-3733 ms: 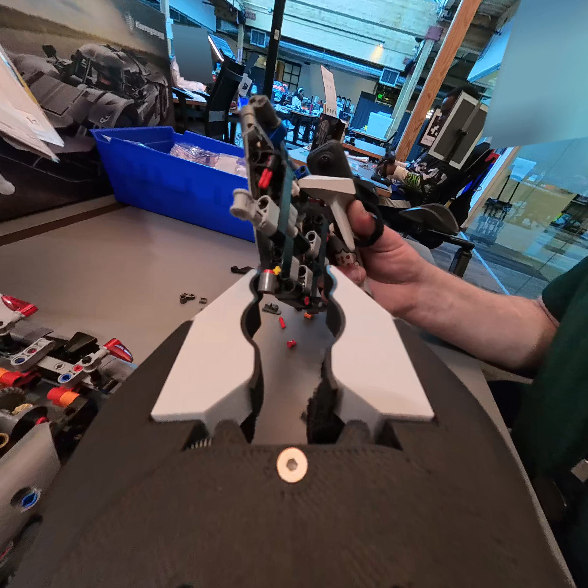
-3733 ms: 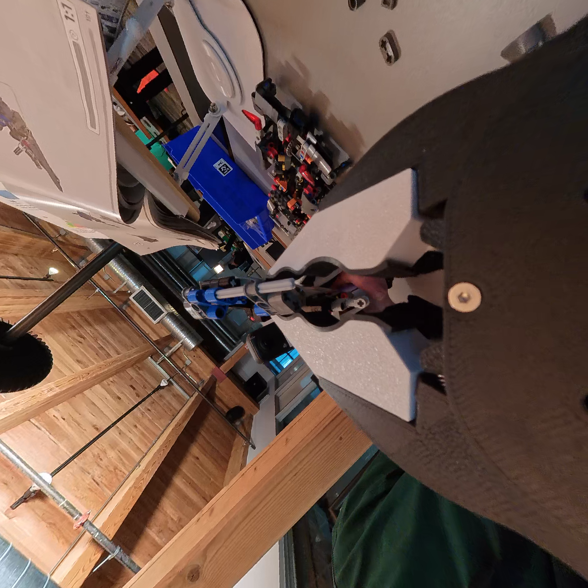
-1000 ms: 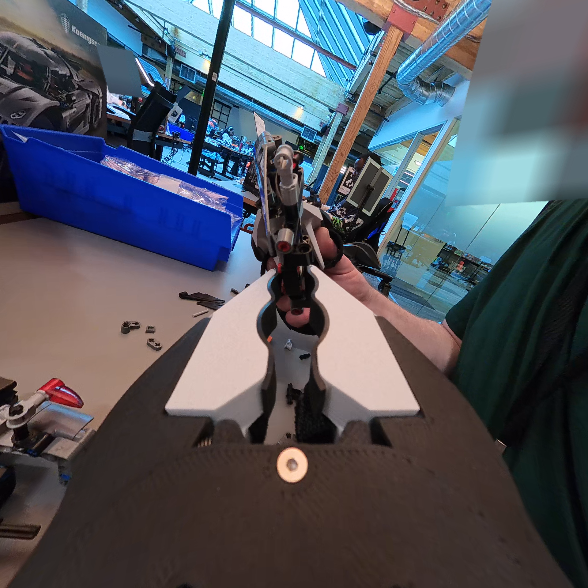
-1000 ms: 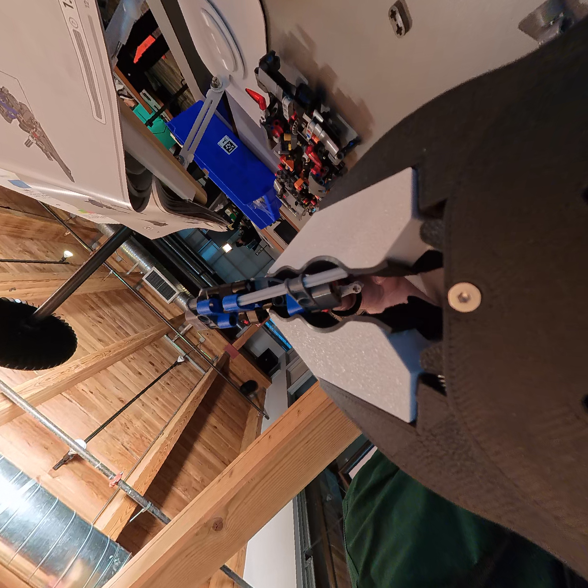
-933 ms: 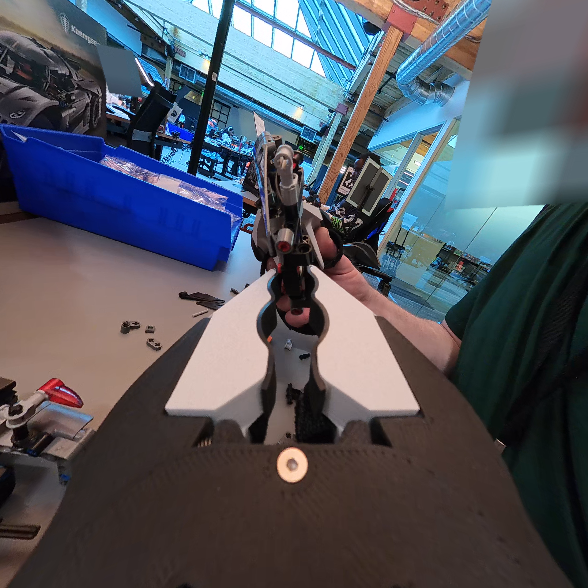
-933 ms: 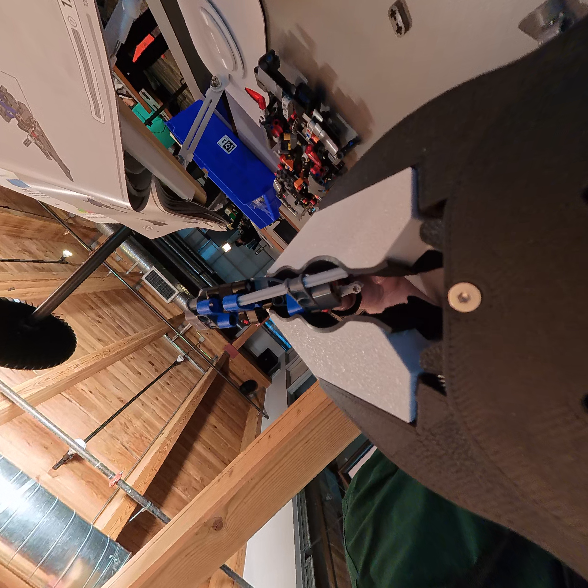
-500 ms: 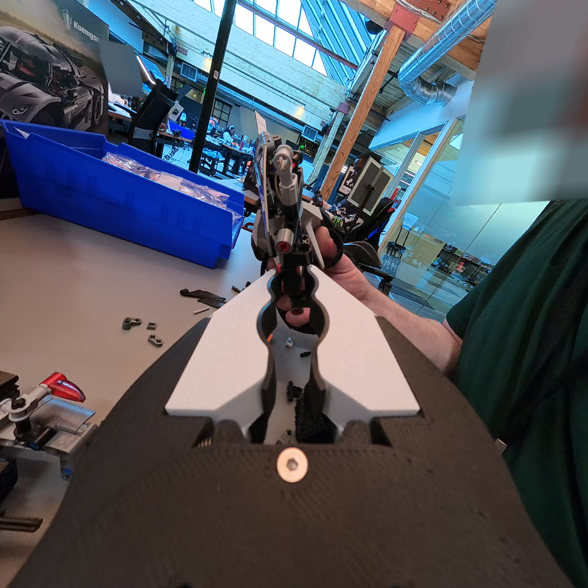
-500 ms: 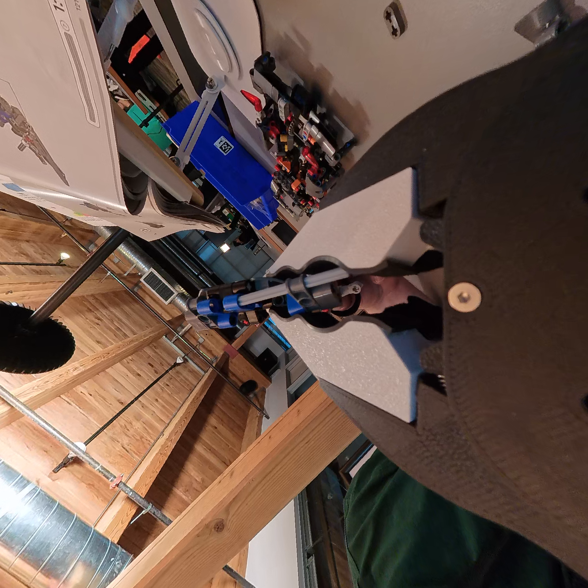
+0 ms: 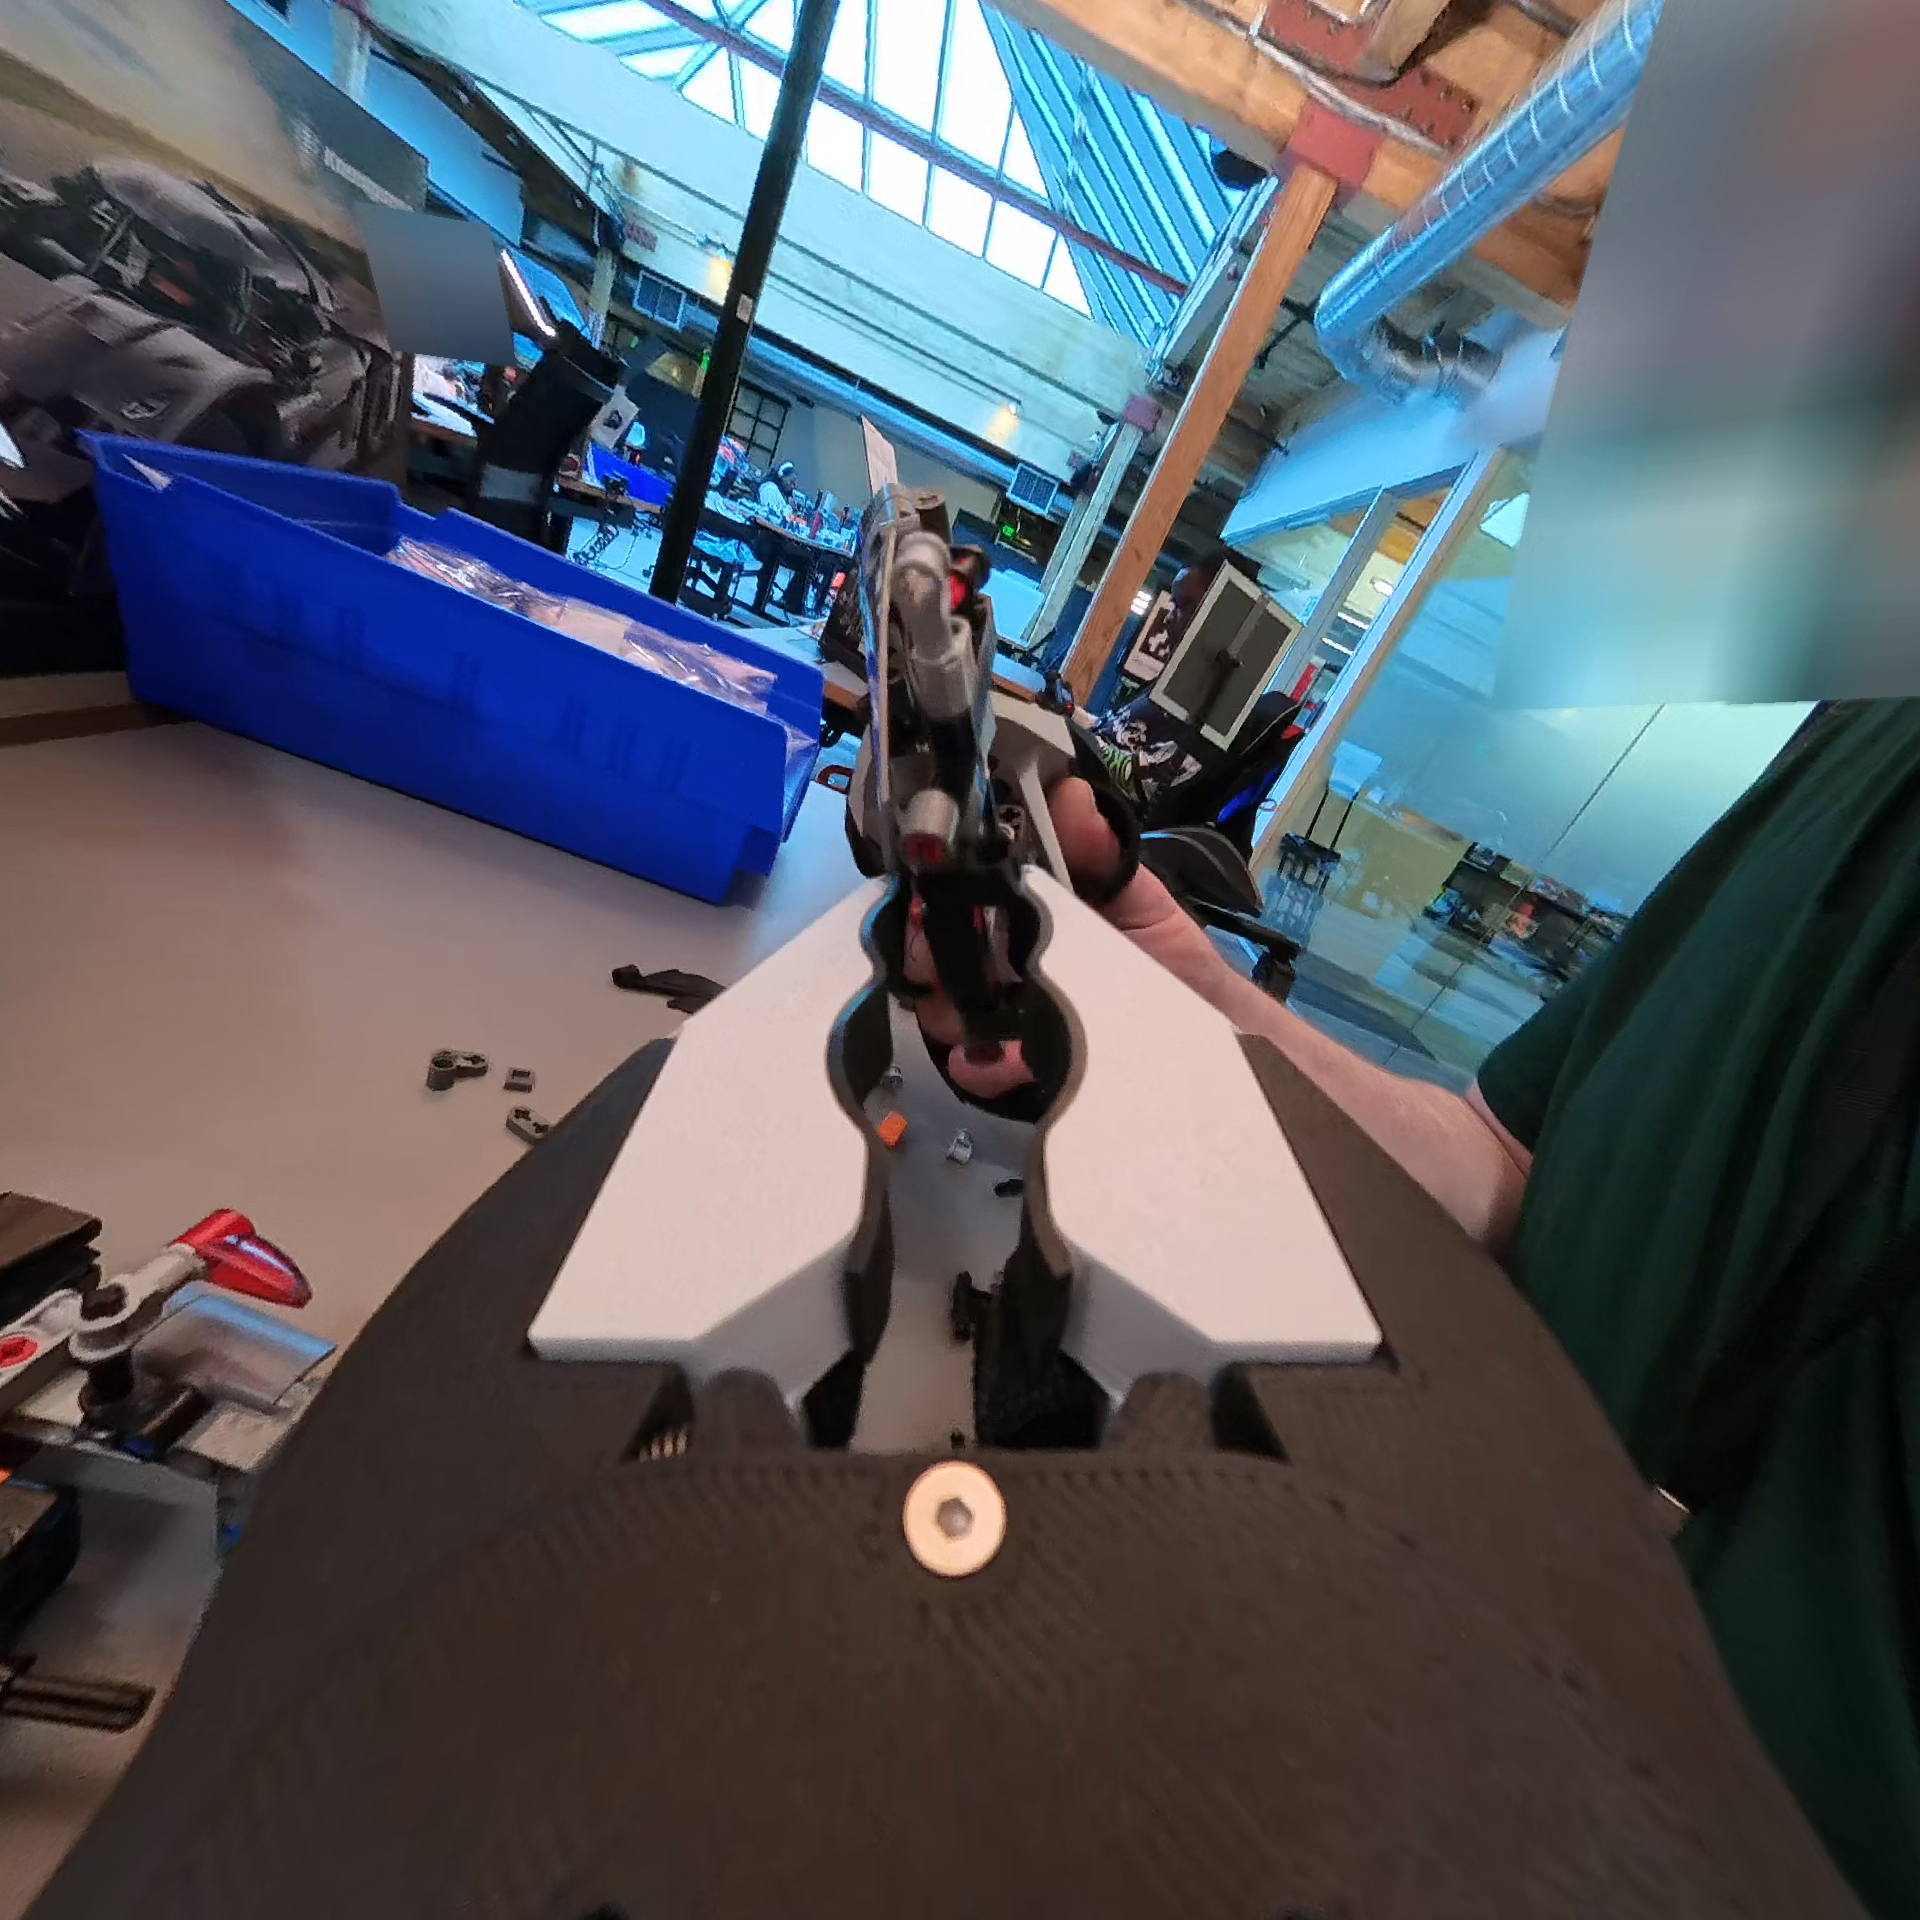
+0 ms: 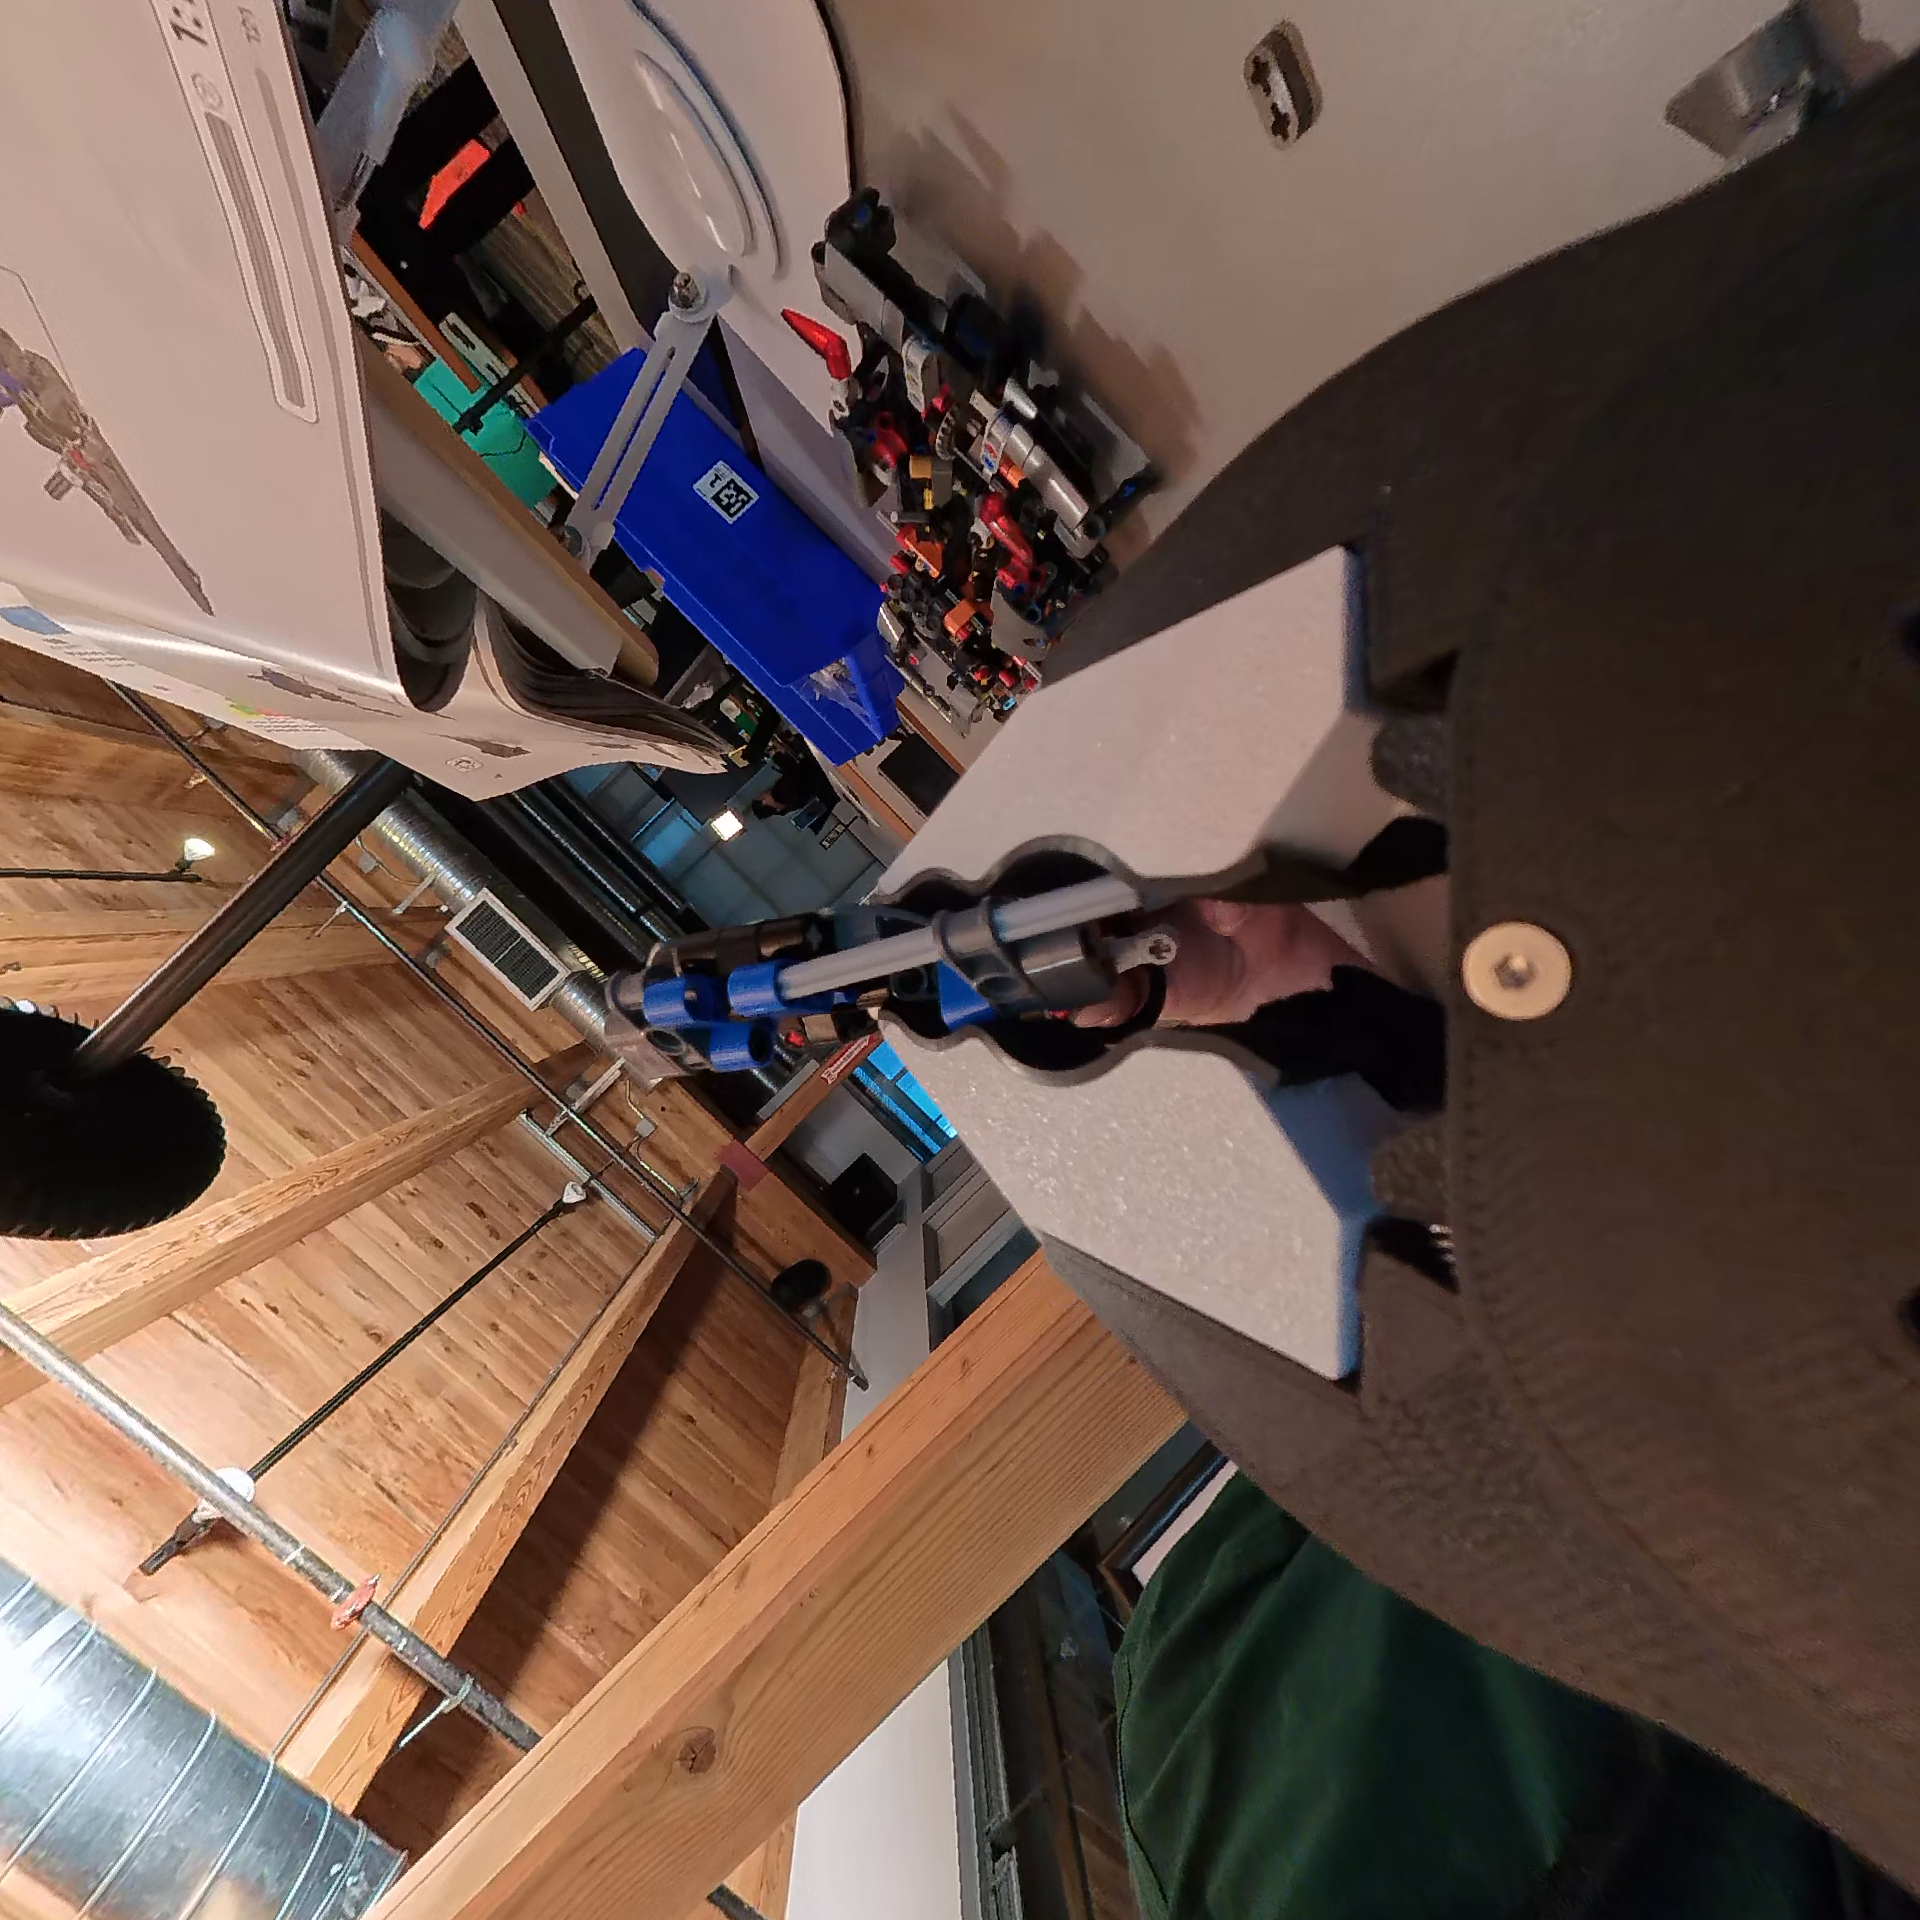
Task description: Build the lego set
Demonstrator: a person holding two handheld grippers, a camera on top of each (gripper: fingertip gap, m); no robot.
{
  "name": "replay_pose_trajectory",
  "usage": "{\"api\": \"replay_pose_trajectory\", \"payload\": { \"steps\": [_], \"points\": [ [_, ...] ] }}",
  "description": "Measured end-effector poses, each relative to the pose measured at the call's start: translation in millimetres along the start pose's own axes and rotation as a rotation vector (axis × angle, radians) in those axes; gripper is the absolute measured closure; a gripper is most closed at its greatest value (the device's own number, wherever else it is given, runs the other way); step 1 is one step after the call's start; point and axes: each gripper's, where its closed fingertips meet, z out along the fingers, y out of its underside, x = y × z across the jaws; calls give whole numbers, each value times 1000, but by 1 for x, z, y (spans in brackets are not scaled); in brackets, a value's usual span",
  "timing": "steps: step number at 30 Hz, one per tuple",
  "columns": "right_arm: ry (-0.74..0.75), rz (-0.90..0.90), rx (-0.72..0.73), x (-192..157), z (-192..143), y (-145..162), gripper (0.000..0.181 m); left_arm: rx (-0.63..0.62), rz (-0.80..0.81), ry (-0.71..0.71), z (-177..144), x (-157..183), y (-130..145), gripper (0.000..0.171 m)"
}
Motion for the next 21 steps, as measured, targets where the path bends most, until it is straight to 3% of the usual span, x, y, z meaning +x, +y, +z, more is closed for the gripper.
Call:
{"api": "replay_pose_trajectory", "payload": {
  "steps": [14,21],
  "points": [
    [3,-13,-24,0,3,5,167,-33,4,-16,6,-1,9,145],
    [3,-12,-40,1,5,9,167,-26,-17,18,11,2,12,150]
  ]
}}
